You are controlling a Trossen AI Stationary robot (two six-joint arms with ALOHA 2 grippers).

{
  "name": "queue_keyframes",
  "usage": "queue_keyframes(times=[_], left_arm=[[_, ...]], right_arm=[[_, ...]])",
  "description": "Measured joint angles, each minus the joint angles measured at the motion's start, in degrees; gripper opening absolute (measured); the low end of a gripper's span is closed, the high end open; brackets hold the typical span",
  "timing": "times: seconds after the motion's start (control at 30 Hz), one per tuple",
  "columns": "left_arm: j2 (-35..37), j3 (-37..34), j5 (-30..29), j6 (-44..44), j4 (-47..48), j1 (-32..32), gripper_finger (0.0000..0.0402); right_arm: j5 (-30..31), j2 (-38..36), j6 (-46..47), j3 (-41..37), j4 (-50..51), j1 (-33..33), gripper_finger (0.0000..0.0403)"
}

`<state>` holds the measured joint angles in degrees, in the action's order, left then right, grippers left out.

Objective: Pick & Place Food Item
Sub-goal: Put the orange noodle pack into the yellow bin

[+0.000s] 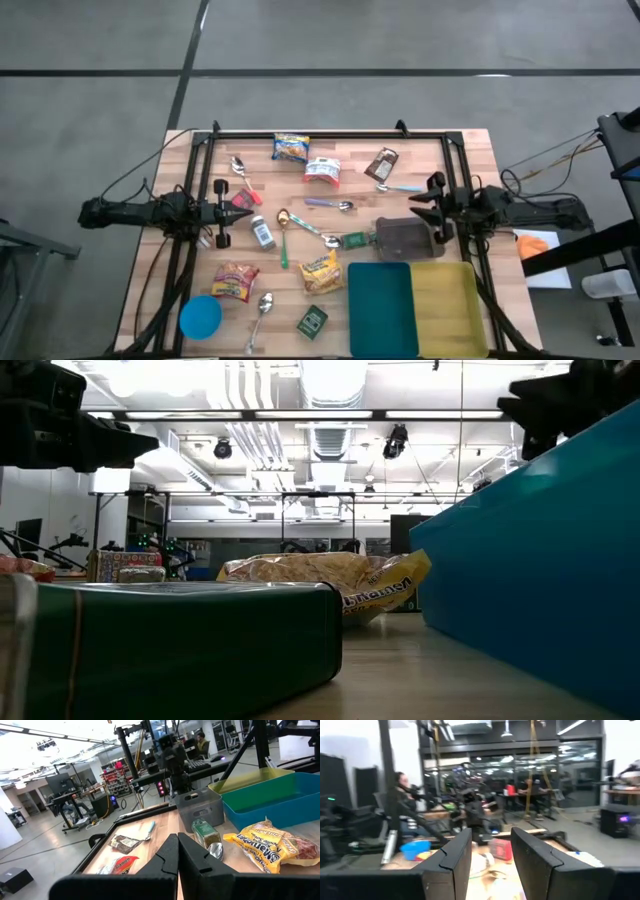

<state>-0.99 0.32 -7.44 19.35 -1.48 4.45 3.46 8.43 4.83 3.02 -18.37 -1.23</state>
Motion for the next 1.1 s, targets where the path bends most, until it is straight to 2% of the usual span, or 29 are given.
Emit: queue_keyframes(times=[0.23,0.5,0.67,0.87,1.1], left_arm=[[0.0,0.0,0.0,0.0,0.0,0.0,0.0000],[0.0,0.0,0.0,0.2,0.0,0.0,0.0000],[0.0,0.0,0.0,0.2,0.0,0.0,0.0000],[0.0,0.0,0.0,0.2,0.0,0.0,0.0000],[0.0,0.0,0.0,0.1,0.0,0.0,0.0000]], right_arm=[[4.3,12.1,-5.2,8.0,0.1,0.1,0.0137],[4.5,31.5,-7.4,18.8,0.5,0.0,0.0137],[7.8,42.7,-8.9,26.0,2.2,0.1,0.0137],[14.5,52.8,-12.3,33.6,11.2,0.2,0.0137],[14.8,63.0,-13.8,37.9,12.2,0.1,0.0137]])
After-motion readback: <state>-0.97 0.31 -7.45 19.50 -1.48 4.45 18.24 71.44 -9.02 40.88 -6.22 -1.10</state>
